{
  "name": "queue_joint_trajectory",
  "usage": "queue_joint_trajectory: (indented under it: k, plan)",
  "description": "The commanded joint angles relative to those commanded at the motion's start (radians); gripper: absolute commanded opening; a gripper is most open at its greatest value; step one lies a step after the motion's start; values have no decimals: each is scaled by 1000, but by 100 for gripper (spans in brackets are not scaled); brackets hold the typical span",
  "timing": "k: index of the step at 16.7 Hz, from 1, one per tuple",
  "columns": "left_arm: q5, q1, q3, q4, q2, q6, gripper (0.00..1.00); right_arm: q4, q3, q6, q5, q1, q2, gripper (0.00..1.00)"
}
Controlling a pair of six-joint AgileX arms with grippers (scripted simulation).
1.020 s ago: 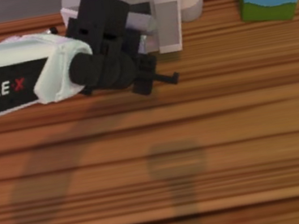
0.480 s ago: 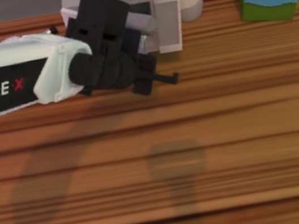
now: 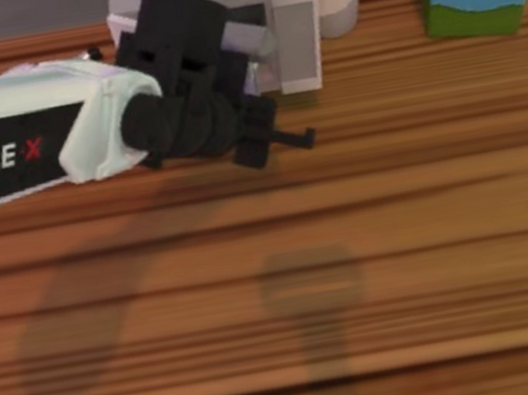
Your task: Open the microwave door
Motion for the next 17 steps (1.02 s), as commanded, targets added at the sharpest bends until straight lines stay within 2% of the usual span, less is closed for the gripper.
queue_joint_trajectory:
  k: [8,17]
  plan:
    - [43,17,-31,8,-24,48,0,0,0,0,0,0,0,100]
    - [45,19,-34,8,-25,52,0,0,0,0,0,0,0,100]
